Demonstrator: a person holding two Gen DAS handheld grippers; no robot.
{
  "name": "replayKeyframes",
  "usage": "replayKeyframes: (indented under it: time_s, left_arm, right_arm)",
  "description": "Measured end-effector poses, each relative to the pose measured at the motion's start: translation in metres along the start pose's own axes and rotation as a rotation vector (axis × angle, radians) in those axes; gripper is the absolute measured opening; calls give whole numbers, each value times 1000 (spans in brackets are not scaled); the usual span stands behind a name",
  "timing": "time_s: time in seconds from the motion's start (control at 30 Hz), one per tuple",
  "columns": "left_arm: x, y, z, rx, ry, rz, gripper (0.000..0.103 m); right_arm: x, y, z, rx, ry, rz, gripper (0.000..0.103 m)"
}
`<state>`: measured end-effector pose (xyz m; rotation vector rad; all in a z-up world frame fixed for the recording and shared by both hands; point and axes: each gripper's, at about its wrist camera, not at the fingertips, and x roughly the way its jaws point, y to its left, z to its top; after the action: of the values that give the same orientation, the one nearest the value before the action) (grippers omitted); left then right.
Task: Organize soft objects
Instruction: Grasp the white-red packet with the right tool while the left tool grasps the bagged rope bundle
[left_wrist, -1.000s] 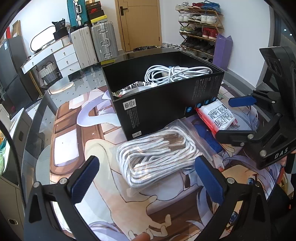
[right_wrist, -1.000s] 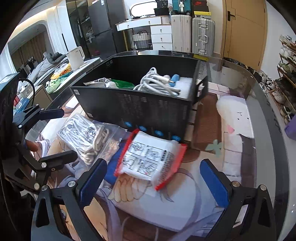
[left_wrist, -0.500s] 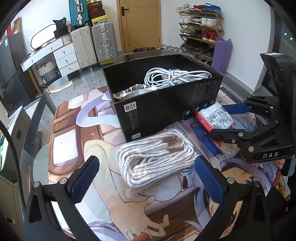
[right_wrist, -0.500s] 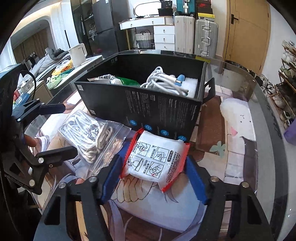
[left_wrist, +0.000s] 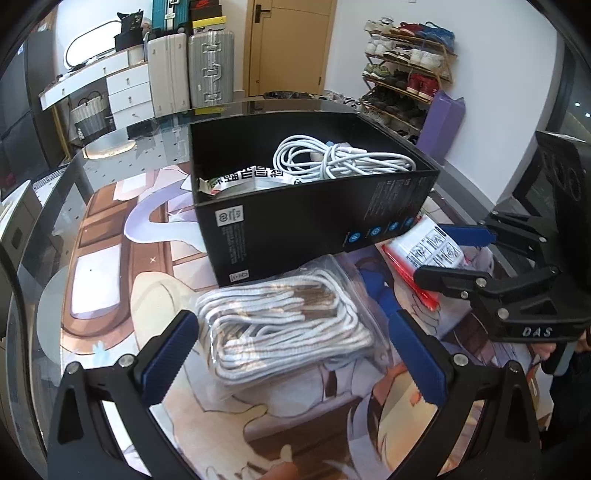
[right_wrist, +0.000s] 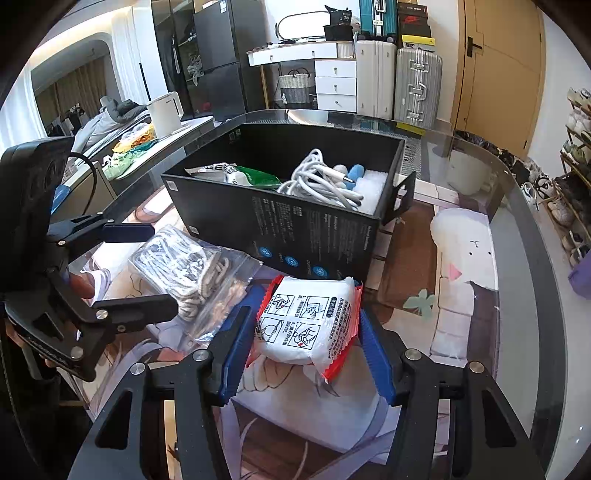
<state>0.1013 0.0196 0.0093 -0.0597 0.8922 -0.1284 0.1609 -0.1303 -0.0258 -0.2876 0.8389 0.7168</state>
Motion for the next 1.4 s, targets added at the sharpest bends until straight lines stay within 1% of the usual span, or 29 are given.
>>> replayKeyframes:
  time_s: [0.2,0.33,0.47,0.67,0.87,0.93,1.07,1.23,1.4]
  left_arm:
    - [13,-13,0,50,23,79,103]
    - [17,-15,0,47,26,92,103]
    - [19,-16,1,37,29,97,103]
    - [20,-17,1,31,28,59,103]
    - [24,-21,1,59,37,89,103]
    - [25,-23,0,53,43,87,103]
    - [28,-20,0,46,53,81,103]
    - [29,-22,-1,54,54,93,103]
    - [28,-25,-2,69,44,72,96]
  right_arm:
    - [5,-5,-2,9,11,13,58]
    - [5,-6,-1,20,14,17,59]
    - [6,-6,-1,17,14,15,60]
    - [9,-5,-2,17,21,19,62]
    - [13,-3,-4,10,33,23,64]
    - [13,-1,-5,2,36,21,67]
    - [15,1,-5,2,38,18,68]
    - [15,-1,-5,4,39,17,69]
    - [14,-2,-5,3,39,17,69]
